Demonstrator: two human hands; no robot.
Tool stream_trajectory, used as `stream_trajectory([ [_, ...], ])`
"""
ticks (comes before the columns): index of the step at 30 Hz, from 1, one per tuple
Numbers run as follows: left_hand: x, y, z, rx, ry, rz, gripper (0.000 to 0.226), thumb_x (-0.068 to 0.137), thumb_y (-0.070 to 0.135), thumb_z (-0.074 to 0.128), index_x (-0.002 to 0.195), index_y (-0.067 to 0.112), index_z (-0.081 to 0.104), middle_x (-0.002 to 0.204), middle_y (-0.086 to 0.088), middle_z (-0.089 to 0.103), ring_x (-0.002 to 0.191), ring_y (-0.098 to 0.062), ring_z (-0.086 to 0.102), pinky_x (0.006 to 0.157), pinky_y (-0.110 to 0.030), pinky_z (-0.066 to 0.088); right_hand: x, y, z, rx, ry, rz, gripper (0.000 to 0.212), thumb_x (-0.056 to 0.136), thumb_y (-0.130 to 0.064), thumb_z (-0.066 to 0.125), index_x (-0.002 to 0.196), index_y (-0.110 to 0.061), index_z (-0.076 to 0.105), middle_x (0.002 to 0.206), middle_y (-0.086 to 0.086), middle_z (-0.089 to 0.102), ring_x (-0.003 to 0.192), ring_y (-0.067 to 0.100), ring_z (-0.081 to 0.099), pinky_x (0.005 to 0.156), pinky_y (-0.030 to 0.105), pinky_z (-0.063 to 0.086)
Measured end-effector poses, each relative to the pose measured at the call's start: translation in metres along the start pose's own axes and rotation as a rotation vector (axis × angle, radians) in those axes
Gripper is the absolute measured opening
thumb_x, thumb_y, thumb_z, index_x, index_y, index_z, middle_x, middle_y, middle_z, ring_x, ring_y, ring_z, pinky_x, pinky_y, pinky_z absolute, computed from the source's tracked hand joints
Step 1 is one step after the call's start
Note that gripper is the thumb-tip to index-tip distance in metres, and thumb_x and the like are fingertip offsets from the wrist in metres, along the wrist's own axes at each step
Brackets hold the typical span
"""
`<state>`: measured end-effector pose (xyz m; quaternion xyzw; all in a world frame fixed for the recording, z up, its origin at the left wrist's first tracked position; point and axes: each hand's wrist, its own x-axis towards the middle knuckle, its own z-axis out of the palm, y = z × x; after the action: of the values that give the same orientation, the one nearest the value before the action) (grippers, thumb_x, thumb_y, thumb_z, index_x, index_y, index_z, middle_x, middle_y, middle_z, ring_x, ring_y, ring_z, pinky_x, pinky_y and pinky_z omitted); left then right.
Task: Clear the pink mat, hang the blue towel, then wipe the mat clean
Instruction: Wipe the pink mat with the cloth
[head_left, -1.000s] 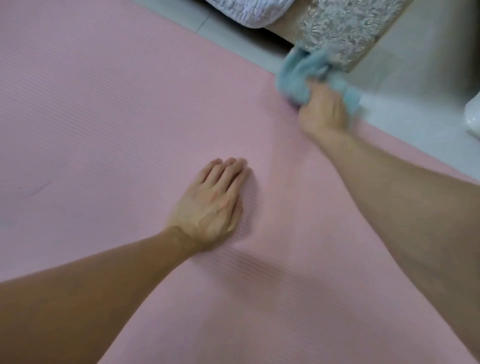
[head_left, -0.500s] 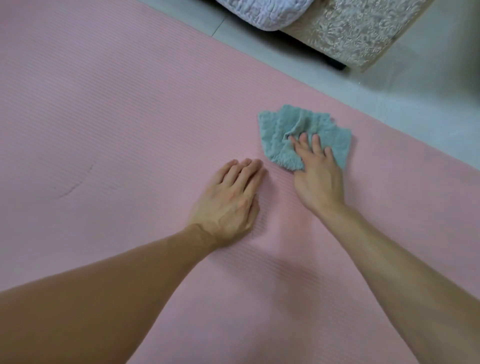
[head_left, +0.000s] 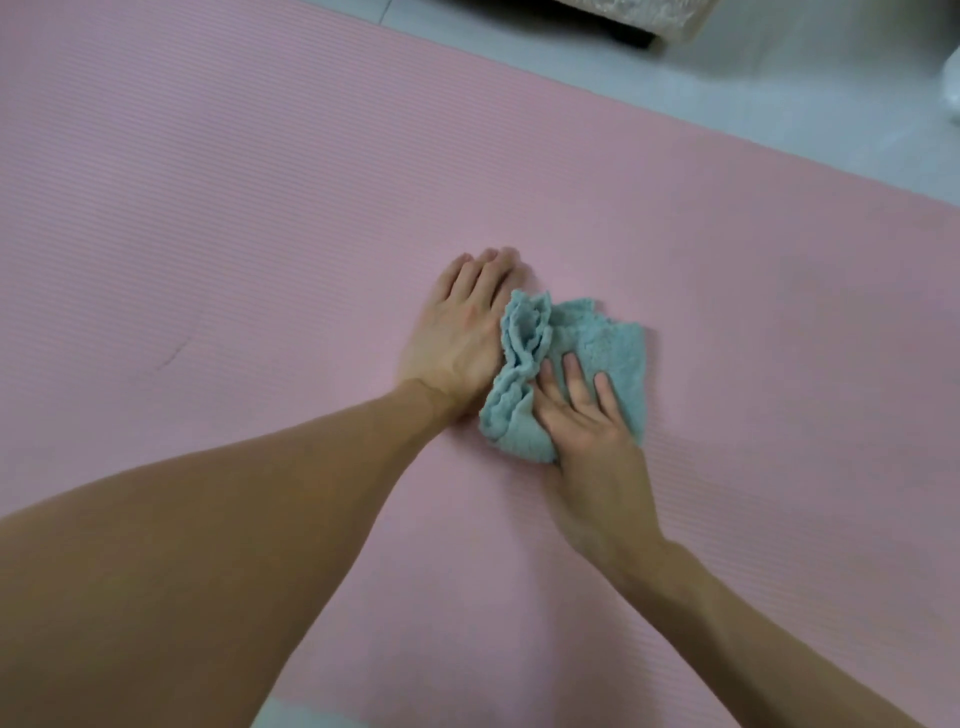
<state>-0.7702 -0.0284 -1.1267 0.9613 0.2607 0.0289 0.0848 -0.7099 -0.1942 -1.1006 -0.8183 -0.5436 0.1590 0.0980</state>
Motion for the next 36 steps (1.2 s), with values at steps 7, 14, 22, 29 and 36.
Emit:
stream_trajectory([
  [7,0.0,-0.002,0.001,0.021,-0.063,0.008,0.063,0.102,0.039,0.026,0.154,0.007,0.012,0.162,-0.009,0.01,0.15,-0.023,0.006,0.123,-0.034,-0.002,-0.021,-0.006,0.004,-0.087,-0.003,-0.078,0.067,0.078,-0.013,0.03,0.143,-0.013,0.047,0.149,0.005,0.043,0.143,0.027,0.031,0.116,0.045,0.018],
  [14,-0.041,0.002,-0.015,-0.092,0.009,0.005,0.05,0.098,0.025,0.045,0.141,0.001,0.042,0.146,-0.016,0.042,0.134,-0.032,0.039,0.117,-0.041,0.026,-0.02,-0.006,-0.005,-0.04,-0.084,-0.065,0.083,0.07,-0.021,0.011,0.15,-0.018,0.034,0.158,0.002,0.026,0.15,0.021,0.01,0.123,0.038,0.001],
  [22,-0.107,0.029,0.003,-0.065,0.006,-0.027,0.056,0.096,0.028,0.036,0.142,-0.003,0.04,0.147,-0.021,0.041,0.138,-0.036,0.037,0.118,-0.047,0.023,-0.068,-0.021,0.005,-0.017,-0.102,-0.148,0.077,0.069,-0.019,0.024,0.141,-0.009,0.048,0.149,0.011,0.044,0.144,0.032,0.028,0.12,0.047,0.016],
  [29,-0.104,0.03,0.002,-0.081,0.017,-0.062,0.053,0.091,0.006,0.048,0.142,-0.005,0.039,0.15,-0.019,0.039,0.14,-0.035,0.033,0.12,-0.044,0.017,-0.149,-0.019,0.018,0.089,-0.293,-0.486,0.065,0.074,-0.009,0.039,0.137,-0.013,0.055,0.148,0.006,0.046,0.145,0.029,0.028,0.116,0.053,0.024],
  [36,-0.097,0.034,-0.004,-0.036,0.035,-0.102,0.049,0.084,0.0,0.039,0.132,-0.002,0.048,0.138,-0.017,0.048,0.124,-0.036,0.044,0.112,-0.045,0.025,-0.155,0.023,-0.002,0.317,-0.52,-0.663,0.045,0.061,0.001,0.066,0.103,-0.012,0.072,0.132,0.003,0.062,0.138,0.016,0.042,0.117,0.042,0.029],
])
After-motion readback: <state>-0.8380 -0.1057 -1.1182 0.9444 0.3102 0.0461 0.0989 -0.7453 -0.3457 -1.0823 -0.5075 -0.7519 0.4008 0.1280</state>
